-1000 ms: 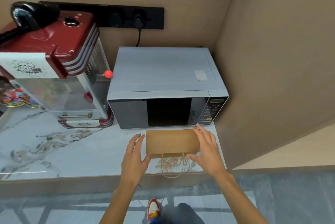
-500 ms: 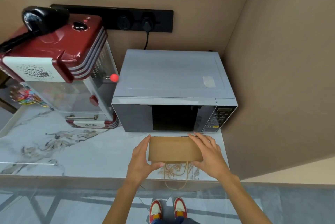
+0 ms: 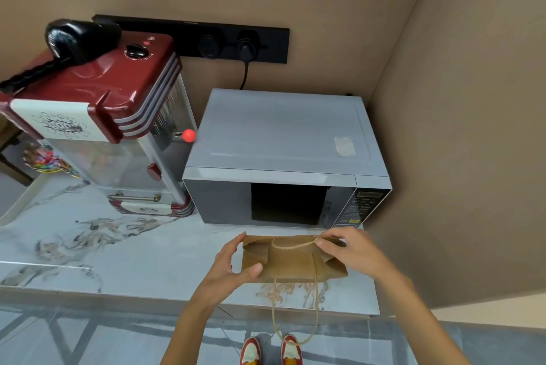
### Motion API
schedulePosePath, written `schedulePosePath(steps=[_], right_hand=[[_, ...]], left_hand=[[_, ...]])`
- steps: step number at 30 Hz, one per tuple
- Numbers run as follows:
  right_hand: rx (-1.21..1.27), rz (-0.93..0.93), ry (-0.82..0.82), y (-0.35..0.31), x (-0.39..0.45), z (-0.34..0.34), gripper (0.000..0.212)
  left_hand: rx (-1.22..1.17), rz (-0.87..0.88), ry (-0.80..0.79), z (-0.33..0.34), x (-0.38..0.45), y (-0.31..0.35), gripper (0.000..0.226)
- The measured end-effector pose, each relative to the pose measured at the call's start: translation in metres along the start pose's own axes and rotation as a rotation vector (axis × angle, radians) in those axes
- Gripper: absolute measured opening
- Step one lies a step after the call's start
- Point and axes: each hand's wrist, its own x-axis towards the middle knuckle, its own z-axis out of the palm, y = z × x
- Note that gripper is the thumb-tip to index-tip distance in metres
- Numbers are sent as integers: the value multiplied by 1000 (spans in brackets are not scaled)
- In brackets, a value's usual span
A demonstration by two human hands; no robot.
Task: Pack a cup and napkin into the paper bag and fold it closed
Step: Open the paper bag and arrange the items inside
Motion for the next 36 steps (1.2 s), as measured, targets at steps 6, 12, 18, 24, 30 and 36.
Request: schedulePosePath(steps=[6,12,18,24,30,36], right_hand=[[-103,72,41,-3,10,2,41],[-176,65,-31,-8,25,-5,52],[-145,59,-80,-19,22,-13,52],[-149,112,175,-38,0,-12,34],[-299,107,378,-66,-24,4,51],[-258,-123,378,-70,-27,20,33]], left_hand=[[159,23,232,14,5,26,65],[360,114,363,27,6,44,71],[365,105,471,35,19,46,65],[304,97,475,34,23,53,49],[317,93,484,33,25,59,47],[326,77,472,28,25,63,40]])
